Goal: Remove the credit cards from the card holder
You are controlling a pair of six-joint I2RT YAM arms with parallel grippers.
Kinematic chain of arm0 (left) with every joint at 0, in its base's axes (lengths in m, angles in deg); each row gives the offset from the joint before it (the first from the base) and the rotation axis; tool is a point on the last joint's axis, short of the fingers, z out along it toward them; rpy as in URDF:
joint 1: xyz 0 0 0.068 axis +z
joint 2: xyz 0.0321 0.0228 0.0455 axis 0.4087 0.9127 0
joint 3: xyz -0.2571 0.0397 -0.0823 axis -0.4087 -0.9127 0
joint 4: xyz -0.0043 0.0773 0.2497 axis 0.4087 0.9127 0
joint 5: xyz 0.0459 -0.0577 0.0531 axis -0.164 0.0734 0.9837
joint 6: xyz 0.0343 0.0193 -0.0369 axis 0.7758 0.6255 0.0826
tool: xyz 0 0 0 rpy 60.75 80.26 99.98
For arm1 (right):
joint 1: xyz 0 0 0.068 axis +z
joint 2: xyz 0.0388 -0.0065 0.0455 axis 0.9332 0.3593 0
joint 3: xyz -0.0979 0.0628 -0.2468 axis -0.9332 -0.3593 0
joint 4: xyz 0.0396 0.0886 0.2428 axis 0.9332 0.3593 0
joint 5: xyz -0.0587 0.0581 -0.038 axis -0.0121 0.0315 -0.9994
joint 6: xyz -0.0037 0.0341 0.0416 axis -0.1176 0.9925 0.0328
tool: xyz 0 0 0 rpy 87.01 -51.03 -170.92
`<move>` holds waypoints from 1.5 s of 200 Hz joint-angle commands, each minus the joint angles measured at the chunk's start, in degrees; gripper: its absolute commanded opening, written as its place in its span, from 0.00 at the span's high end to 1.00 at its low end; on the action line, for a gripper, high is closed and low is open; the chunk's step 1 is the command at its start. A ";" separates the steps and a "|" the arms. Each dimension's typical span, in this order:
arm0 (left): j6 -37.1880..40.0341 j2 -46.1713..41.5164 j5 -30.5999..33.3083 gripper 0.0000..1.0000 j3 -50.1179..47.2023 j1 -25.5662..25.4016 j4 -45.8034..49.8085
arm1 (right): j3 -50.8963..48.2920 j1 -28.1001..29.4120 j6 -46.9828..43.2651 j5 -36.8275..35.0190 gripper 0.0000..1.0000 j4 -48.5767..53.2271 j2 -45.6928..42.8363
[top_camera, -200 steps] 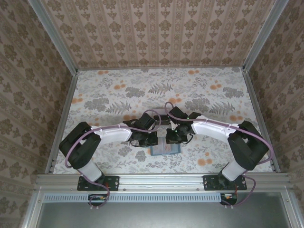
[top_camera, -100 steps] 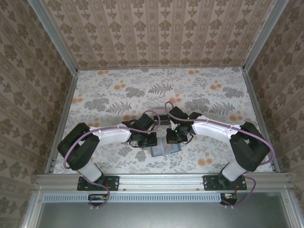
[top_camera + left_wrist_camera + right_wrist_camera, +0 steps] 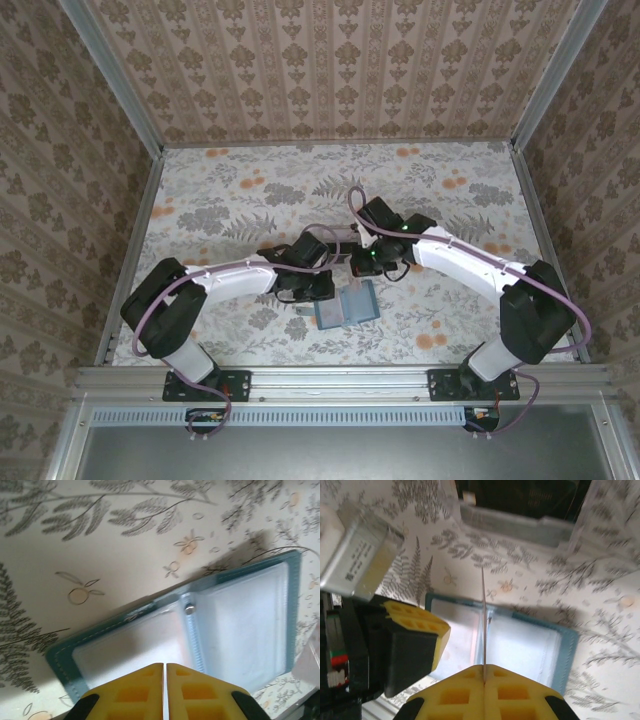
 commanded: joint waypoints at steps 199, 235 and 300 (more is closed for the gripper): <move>0.39 -24.12 4.04 0.83 -15.86 11.35 8.90 | 31.27 -2.37 -81.76 -8.74 1.00 15.43 21.12; 0.94 -25.67 2.87 0.82 -17.25 13.67 9.49 | 36.86 -2.45 -84.01 -9.46 1.00 18.02 25.79; 0.98 -26.00 2.52 0.81 -17.82 14.69 9.69 | 42.25 -2.46 -85.00 -9.98 1.00 21.03 31.72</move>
